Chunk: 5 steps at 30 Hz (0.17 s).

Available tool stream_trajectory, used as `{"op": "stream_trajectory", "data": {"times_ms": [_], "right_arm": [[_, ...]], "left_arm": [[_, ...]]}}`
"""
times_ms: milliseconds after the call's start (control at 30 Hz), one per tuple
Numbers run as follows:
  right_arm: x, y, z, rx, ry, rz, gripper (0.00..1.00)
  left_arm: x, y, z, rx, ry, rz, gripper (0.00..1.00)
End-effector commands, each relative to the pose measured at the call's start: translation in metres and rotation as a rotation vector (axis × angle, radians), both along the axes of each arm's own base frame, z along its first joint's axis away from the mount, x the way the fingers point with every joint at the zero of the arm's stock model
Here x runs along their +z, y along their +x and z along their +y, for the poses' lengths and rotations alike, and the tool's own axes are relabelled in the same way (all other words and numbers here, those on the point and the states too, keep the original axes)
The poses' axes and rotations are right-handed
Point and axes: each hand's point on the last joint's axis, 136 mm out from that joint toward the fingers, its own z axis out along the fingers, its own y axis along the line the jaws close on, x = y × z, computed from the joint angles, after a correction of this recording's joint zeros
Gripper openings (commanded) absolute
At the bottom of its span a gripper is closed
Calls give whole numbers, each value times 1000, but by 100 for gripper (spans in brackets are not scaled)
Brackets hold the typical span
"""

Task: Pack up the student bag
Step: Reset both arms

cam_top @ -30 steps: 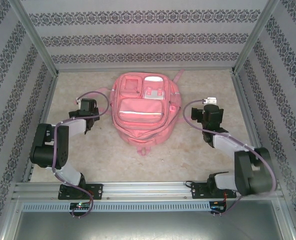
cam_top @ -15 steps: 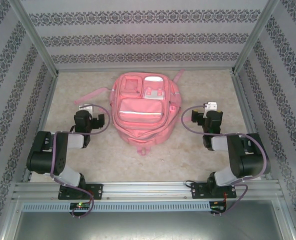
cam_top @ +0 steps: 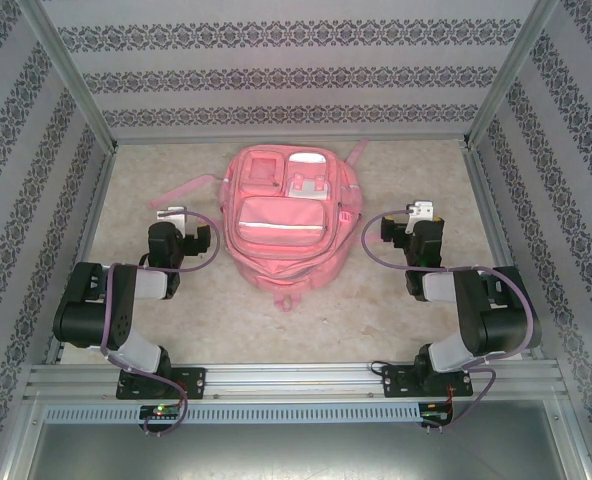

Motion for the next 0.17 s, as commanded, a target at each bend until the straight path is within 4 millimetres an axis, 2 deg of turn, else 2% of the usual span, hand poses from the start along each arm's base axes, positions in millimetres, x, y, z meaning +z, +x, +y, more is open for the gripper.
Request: {"op": "stream_trajectory", "data": {"times_ms": [0, 133], "right_arm": [[9, 4, -1, 7, 19, -38, 98], [9, 4, -1, 10, 23, -37, 98]], "left_arm": [[10, 5, 2, -8, 10, -45, 100], [10, 5, 3, -9, 11, -46, 100]]}}
